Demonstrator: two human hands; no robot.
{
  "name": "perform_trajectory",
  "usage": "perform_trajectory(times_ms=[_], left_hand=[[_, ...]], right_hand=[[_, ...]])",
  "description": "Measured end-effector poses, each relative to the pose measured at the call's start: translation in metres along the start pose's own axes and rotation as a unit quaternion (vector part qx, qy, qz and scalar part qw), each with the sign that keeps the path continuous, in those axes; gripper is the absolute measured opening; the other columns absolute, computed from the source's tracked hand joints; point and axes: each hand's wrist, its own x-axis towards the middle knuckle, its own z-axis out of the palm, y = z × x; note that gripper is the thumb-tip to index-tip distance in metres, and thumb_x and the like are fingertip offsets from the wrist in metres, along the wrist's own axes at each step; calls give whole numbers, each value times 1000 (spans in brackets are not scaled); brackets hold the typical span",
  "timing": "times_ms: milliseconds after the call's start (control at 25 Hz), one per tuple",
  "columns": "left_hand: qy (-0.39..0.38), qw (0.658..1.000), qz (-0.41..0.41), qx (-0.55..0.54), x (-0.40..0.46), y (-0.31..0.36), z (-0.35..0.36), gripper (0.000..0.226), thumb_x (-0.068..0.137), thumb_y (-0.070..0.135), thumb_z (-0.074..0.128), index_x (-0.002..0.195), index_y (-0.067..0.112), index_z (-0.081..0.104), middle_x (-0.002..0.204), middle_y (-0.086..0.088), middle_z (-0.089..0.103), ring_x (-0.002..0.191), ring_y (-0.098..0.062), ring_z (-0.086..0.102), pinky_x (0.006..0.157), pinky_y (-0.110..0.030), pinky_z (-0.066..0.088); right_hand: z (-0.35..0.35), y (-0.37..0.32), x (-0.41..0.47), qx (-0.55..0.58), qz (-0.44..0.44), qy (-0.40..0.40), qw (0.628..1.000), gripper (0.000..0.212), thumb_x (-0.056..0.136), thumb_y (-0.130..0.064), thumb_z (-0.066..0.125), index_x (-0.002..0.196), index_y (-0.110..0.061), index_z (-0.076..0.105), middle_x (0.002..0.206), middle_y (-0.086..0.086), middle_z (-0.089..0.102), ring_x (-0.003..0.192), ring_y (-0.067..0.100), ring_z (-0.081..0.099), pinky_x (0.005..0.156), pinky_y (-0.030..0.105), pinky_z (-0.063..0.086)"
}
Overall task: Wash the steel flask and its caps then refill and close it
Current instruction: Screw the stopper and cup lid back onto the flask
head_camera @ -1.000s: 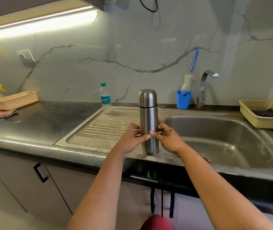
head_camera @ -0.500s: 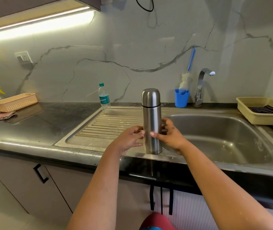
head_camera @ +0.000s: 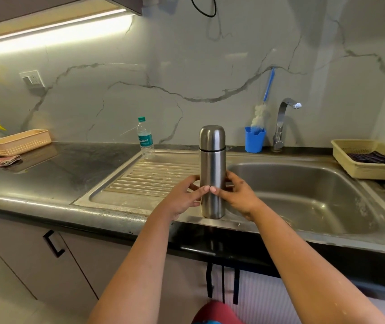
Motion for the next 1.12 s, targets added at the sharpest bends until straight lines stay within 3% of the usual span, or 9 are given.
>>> perform_trajectory(times_ms=[120, 240, 360, 480, 640, 760, 840, 920, 1120], left_hand=[[23, 999, 9, -30, -2, 8, -1, 36, 97, 44, 57, 129, 30, 58, 105, -5, 63, 95, -20, 65, 91, -40, 57], [28, 995, 39, -87, -3, 18, -8, 27, 96, 37, 58, 123, 41, 60, 112, 1, 65, 110, -20, 62, 97, -45, 52], [-42, 974, 35, -218, -6, 33, -2, 52, 91, 36, 61, 140, 44, 48, 131, 5, 62, 126, -23, 55, 100, -58, 48], [-45, 970, 59, -233, -10, 44, 5, 69, 87, 36, 63, 149, 48, 34, 129, 13, 65, 127, -19, 55, 102, -62, 43], [26, 983, 83, -161, -18, 57, 10, 70, 88, 41, 66, 149, 50, 33, 120, 9, 68, 114, -10, 63, 101, -47, 49], [49, 988, 92, -114, -24, 71, 3, 65, 89, 46, 64, 148, 49, 36, 120, 10, 62, 111, -8, 60, 93, -36, 51], [22, 985, 87, -146, -27, 75, -4, 60, 91, 38, 63, 147, 46, 41, 120, 12, 61, 112, -10, 59, 92, -39, 52], [19, 982, 83, -169, -32, 74, -3, 64, 89, 28, 69, 146, 42, 43, 121, -2, 65, 114, -18, 63, 85, -39, 57], [132, 952, 97, -258, -55, 74, 26, 49, 86, 27, 74, 132, 31, 58, 108, -3, 72, 102, -17, 71, 71, -31, 59]], right_hand=[[-6, -7, -3, 47, -19, -5, 999, 70, 84, -36, 70, 144, -36, 33, 127, -2, 57, 116, 20, 58, 94, 38, 52], [-15, -27, -4, 141, -43, -17, 989, 54, 92, -23, 60, 137, -36, 33, 117, 10, 66, 106, 22, 66, 89, 38, 54], [-17, -42, -5, 237, -30, -46, 970, 44, 96, -26, 53, 137, -30, 39, 128, 10, 61, 117, 25, 60, 95, 44, 51], [-22, -49, -9, 197, -34, -75, 977, 48, 96, -40, 47, 142, -33, 37, 133, 0, 58, 122, 16, 56, 103, 41, 46], [-29, -60, -16, 131, -41, -78, 988, 46, 96, -37, 49, 141, -35, 41, 128, -5, 62, 116, 13, 59, 100, 38, 47], [-27, -64, -21, 154, -47, -37, 986, 43, 98, -33, 48, 140, -29, 41, 124, 1, 63, 114, 19, 61, 94, 38, 50], [-26, -66, -27, 180, -51, -17, 982, 40, 99, -31, 46, 139, -27, 38, 119, 1, 64, 112, 23, 61, 88, 36, 52], [-27, -72, -34, 174, -58, -13, 983, 38, 100, -29, 46, 137, -28, 39, 117, 1, 64, 110, 22, 62, 88, 36, 53], [-32, -88, -55, 134, -31, -69, 988, 44, 101, -30, 45, 142, -41, 36, 128, -2, 59, 115, 18, 59, 92, 38, 50]])
